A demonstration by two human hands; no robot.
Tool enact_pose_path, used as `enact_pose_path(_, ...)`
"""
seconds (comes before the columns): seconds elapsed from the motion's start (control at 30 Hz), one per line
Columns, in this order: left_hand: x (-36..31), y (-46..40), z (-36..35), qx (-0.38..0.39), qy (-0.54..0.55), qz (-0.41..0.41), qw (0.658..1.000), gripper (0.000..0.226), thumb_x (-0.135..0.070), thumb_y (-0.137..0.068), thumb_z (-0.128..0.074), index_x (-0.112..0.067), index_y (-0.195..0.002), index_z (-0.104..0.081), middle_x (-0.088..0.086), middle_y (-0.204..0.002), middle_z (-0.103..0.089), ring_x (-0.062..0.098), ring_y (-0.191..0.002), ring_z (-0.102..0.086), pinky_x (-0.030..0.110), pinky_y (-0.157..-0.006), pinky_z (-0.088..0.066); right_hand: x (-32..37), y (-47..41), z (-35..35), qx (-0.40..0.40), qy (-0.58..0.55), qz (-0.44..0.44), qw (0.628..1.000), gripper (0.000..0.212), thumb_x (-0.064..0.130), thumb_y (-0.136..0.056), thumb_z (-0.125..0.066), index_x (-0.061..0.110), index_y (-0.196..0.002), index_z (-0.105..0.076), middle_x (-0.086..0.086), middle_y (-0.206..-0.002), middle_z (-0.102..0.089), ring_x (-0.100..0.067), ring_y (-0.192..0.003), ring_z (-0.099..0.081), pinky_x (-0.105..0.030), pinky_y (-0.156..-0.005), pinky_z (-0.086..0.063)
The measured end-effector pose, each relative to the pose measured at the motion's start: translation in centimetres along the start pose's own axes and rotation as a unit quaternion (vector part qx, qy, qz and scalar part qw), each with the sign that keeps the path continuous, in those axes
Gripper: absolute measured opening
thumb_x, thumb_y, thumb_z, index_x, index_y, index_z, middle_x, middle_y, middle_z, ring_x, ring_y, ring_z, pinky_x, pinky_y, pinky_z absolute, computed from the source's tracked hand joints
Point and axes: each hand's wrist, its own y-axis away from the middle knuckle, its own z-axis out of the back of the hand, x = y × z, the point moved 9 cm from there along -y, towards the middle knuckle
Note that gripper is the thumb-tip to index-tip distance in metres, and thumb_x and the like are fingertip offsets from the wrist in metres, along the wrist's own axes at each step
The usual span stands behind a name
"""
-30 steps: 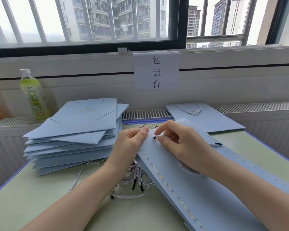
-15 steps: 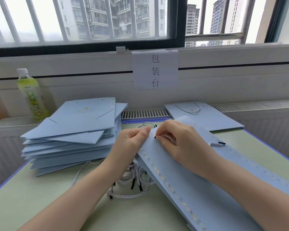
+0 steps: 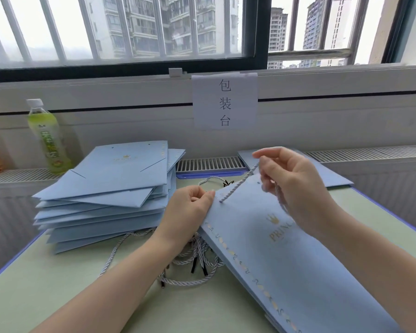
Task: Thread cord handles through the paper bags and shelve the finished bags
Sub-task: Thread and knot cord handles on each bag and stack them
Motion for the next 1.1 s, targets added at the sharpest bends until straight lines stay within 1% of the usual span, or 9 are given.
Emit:
enact_pose_path(0.13,-0.1,-0.2,1.1,-0.027,0.024,0.011,0.999,0.042,-0.023,-0.087,-0.065,-0.013,-0.054,-0.041,0.001,-0.055,-0.043,0.01,-0.049,-0.039,0.018,-0.051,-0.032,1.4,-0.7,5.0,-0.158,-0.076,0.042,0.984,0.022,0.001,-0.095,-0.047,0.016,-0.086,-0.06,0.002,-0.066,-0.047,-0.007,-0.05,-0.037,-0.017,-0.051,-0.035)
enact_pose_path(0.33,-0.8,-0.4,1.1,0.038,-0.003,0.059,0.998,0.038,-0.02,-0.086,-0.064,-0.013,-0.055,-0.043,0.008,-0.061,-0.042,0.017,-0.056,-0.037,0.027,-0.057,-0.028,1.1,-1.2,7.3,-0.212,-0.099,0.04,0.971,0.024,0.002,-0.095,-0.046,0.017,-0.084,-0.061,0.0,-0.069,-0.053,-0.006,-0.051,-0.04,-0.013,-0.049,-0.036)
enact_pose_path(0.47,-0.8,-0.5,1.4,0.042,-0.165,0.063,0.983,0.031,-0.024,-0.089,-0.058,-0.012,-0.062,-0.051,0.0,-0.063,-0.054,0.012,-0.06,-0.047,0.026,-0.058,-0.036,0.2,-1.3,6.3,-0.171,-0.055,0.016,0.984,0.026,0.005,-0.098,-0.04,0.017,-0.088,-0.06,0.0,-0.07,-0.061,-0.007,-0.048,-0.043,-0.016,-0.051,-0.038)
enact_pose_path(0.57,-2.6,-0.1,1.8,-0.022,-0.23,-0.035,0.972,0.03,-0.044,-0.094,-0.048,-0.019,-0.081,-0.061,-0.008,-0.082,-0.066,0.011,-0.08,-0.061,0.029,-0.075,-0.049,0.8,-0.8,3.3,-0.074,0.036,0.038,0.996,0.016,0.006,-0.098,-0.044,0.013,-0.091,-0.057,0.002,-0.068,-0.066,-0.011,-0.05,-0.047,-0.02,-0.051,-0.039)
enact_pose_path(0.7,-4.6,0.8,-0.8,0.082,-0.003,-0.083,0.993,0.042,-0.051,-0.079,-0.049,-0.018,-0.101,-0.064,-0.014,-0.091,-0.068,-0.006,-0.084,-0.063,0.003,-0.07,-0.042,0.9,0.7,-1.6,0.069,0.118,0.053,0.989,0.01,0.004,-0.093,-0.054,0.007,-0.089,-0.063,0.005,-0.066,-0.067,-0.005,-0.056,-0.054,-0.014,-0.051,-0.04)
enact_pose_path(0.83,-3.8,1.5,-3.1,0.155,0.112,-0.038,0.981,0.036,-0.033,-0.076,-0.062,-0.011,-0.104,-0.062,-0.001,-0.078,-0.072,0.009,-0.072,-0.068,0.019,-0.07,-0.052,0.5,1.0,-2.5,0.099,0.154,0.066,0.981,0.014,0.004,-0.087,-0.063,0.016,-0.081,-0.069,0.014,-0.059,-0.063,0.0,-0.054,-0.05,-0.009,-0.053,-0.038)
enact_pose_path(0.9,-4.1,1.8,-3.1,0.149,0.129,-0.047,0.979,0.011,-0.015,-0.087,-0.061,-0.009,-0.095,-0.062,-0.002,-0.055,-0.063,0.014,-0.051,-0.06,0.022,-0.058,-0.052,0.2,0.7,-2.0,0.093,0.179,0.068,0.977,0.014,0.007,-0.086,-0.064,0.019,-0.082,-0.07,0.011,-0.063,-0.063,-0.002,-0.055,-0.048,-0.011,-0.056,-0.04)
enact_pose_path(0.97,-4.6,1.7,-2.4,0.116,0.125,-0.071,0.983,0.01,-0.005,-0.092,-0.056,-0.006,-0.085,-0.064,-0.004,-0.046,-0.052,0.013,-0.041,-0.049,0.022,-0.048,-0.045,0.0,0.4,-1.3,0.078,0.2,0.066,0.974,0.013,0.008,-0.086,-0.064,0.019,-0.084,-0.071,0.002,-0.067,-0.063,-0.005,-0.057,-0.048,-0.016,-0.059,-0.043)
enact_pose_path(1.1,-4.9,1.3,-1.6,0.086,0.148,-0.067,0.983,0.014,-0.023,-0.088,-0.058,-0.01,-0.084,-0.061,-0.006,-0.065,-0.062,0.007,-0.06,-0.06,0.021,-0.056,-0.052,0.0,0.3,-0.9,0.069,0.202,0.067,0.975,0.012,0.01,-0.086,-0.065,0.019,-0.086,-0.072,-0.008,-0.074,-0.067,-0.015,-0.064,-0.052,-0.034,-0.069,-0.048)
